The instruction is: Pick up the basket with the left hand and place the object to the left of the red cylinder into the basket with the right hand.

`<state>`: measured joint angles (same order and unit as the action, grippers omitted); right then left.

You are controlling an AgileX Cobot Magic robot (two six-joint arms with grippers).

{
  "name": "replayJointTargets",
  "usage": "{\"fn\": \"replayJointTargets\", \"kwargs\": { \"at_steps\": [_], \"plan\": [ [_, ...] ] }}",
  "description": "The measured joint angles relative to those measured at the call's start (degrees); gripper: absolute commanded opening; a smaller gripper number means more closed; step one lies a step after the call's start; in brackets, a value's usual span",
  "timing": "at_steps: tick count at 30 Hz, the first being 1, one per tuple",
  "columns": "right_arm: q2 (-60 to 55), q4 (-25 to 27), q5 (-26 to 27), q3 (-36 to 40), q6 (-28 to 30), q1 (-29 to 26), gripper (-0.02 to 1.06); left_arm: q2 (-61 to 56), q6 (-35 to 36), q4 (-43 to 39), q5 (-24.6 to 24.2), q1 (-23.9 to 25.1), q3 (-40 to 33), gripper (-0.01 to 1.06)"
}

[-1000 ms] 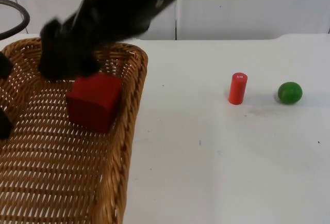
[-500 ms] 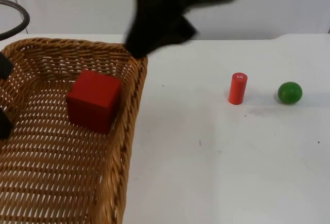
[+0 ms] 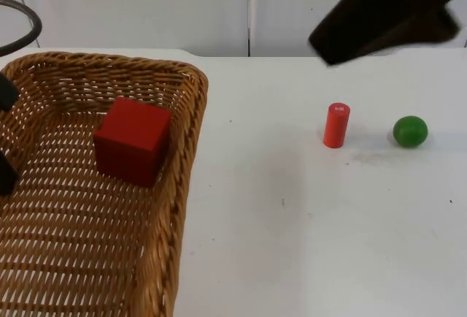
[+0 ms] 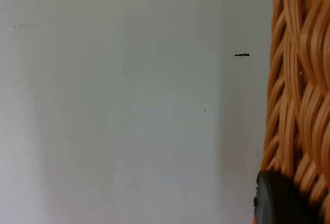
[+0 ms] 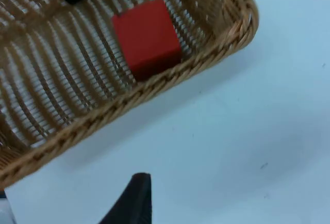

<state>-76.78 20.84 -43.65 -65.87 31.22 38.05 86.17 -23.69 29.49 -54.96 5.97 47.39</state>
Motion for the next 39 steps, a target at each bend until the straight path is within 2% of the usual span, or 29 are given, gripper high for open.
{"fn": "replayJointTargets", "kwargs": {
  "at_steps": [7, 12, 23, 30, 39],
  "plan": [
    [4.83, 0.0, -1.72, 0.53, -0.34, 0.0, 1.05, 0.0, 0.0, 0.0, 0.0, 0.0, 0.0, 0.0],
    [4.96, 0.0, -3.27, 0.53, -0.34, 0.0, 1.05, 0.0, 0.0, 0.0, 0.36, 0.0, 0.0, 0.0],
    [4.96, 0.0, -3.17, 0.67, -0.34, 0.0, 1.05, 0.0, 0.0, 0.0, 0.88, 0.0, 0.0, 0.0],
    [5.07, 0.0, -3.96, 0.67, -0.34, 0.0, 1.05, 0.0, -0.8, 0.13, 2.7, 0.0, 0.0, 0.0],
    [5.07, 0.0, -4.61, 0.67, -0.34, 0.0, 1.05, 6.81, -3.04, 2.34, 3.49, 0.0, 2.9, 0.0]
  ]
}}
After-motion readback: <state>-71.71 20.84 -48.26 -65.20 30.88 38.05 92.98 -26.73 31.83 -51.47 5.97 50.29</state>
